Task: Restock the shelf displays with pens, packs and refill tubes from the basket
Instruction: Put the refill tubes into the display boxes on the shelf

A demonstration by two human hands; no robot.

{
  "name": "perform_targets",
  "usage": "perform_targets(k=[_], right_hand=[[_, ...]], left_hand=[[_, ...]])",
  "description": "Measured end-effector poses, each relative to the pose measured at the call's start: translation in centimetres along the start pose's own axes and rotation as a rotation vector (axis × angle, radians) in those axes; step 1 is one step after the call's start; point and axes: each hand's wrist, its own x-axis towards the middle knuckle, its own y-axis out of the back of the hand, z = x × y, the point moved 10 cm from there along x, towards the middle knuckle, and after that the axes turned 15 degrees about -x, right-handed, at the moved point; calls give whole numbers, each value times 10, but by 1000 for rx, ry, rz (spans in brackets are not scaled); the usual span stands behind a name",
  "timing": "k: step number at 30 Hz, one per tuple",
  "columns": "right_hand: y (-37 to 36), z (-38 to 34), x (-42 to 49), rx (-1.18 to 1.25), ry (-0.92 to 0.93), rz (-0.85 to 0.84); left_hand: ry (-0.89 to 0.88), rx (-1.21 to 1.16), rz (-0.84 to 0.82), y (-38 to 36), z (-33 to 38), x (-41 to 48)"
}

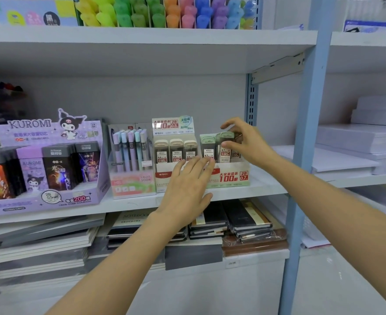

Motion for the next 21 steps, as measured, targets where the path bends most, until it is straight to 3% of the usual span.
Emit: perform_targets(k=[7,10,12,14,16,21], right_hand=[[-4,-5,-18,-206,19,113],[8,-37,-50,-93,134,248],[1,-58,-84,28,204,253],[-30,-73,-120,137,232,124],[-88,-79,-159,200,208,-119],[-261,-62,-299,254,68,-768]], left_hand=[[-14,-116,-9,1,0,-3],[-50,-314,85,12,3,-26],[-34,-417,143,7,-1,-58],[105,-562,89,-24,-14,-100],[283,-661,-78,-76,-24,-151],[610,-787,-742,-219,-20,-314]])
